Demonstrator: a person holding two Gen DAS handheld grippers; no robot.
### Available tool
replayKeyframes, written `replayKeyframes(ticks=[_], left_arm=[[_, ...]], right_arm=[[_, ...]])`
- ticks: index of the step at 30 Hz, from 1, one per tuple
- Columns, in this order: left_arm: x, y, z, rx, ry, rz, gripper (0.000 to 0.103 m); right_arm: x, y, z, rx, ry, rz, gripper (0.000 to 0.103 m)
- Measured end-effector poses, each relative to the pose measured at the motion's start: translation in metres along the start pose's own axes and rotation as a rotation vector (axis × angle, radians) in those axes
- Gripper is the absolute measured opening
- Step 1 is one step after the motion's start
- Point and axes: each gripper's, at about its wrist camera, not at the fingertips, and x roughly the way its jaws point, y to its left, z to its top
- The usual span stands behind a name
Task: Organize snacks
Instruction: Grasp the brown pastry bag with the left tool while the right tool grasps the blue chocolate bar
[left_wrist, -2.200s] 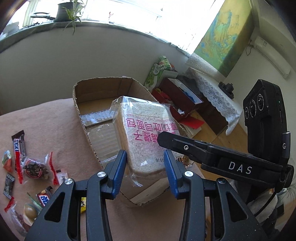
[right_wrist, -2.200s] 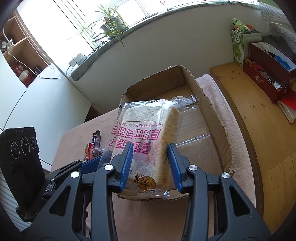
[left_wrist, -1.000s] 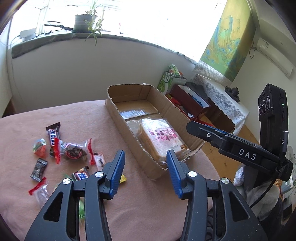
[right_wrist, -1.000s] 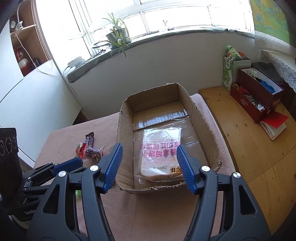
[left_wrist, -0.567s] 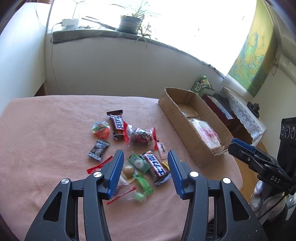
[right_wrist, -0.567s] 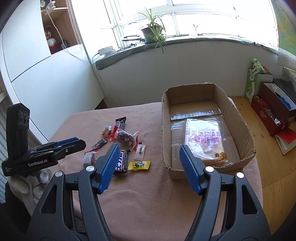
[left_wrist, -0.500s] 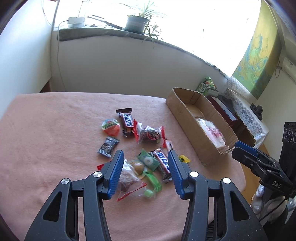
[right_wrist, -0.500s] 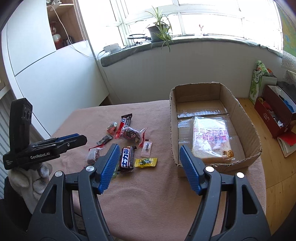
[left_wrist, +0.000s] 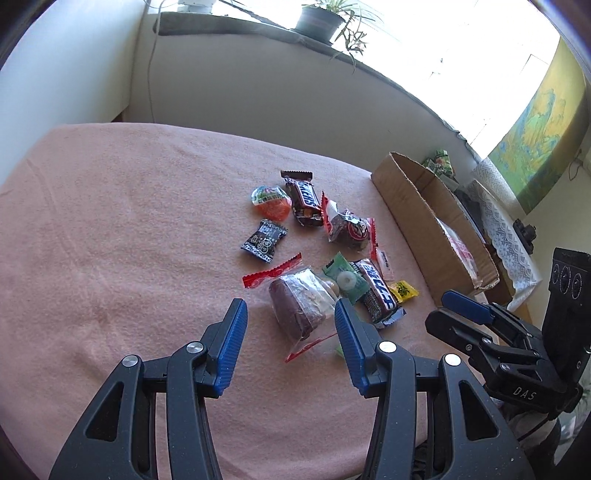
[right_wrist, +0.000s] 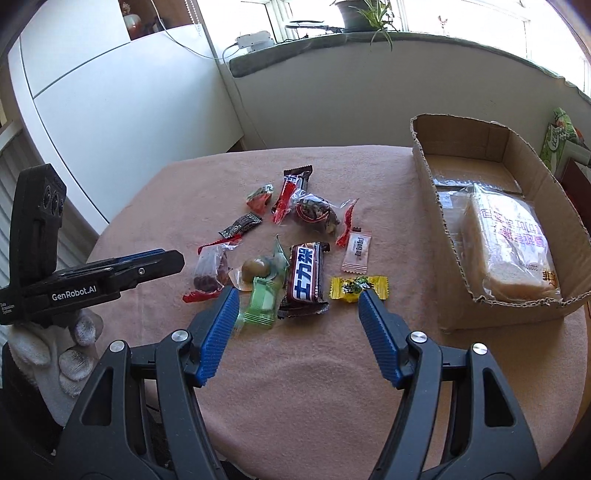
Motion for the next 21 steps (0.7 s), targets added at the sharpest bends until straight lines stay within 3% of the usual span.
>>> replayKeyframes(ticks=[3, 7, 12, 17, 21], left_arm=[[0.005, 0.000, 0.000, -0.001, 0.012, -0.001, 0.048], [0.011, -0.003, 0.001, 0.005, 0.023, 0.001, 0.048], [0.022, -0.008, 0.007, 0.013, 0.030, 0.014, 0.048], [0.037, -0.014, 0.010, 0.037, 0.045, 0.038, 0.055], [0.045, -0.015, 0.009, 0.049, 0.053, 0.055, 0.055]], right_arm=[[0.013, 0.008, 0.002, -0.025, 0.018, -0.020, 0.068], [0.029, 0.014, 0.004, -0.053, 0.041, -0.059, 0.054], [0.044, 0.013, 0.007, -0.053, 0.064, -0.073, 0.054], [0.057, 0.012, 0.012, -0.061, 0.085, -0.080, 0.051], [0.067, 0.011, 0.013, -0.070, 0.107, -0.081, 0.043]])
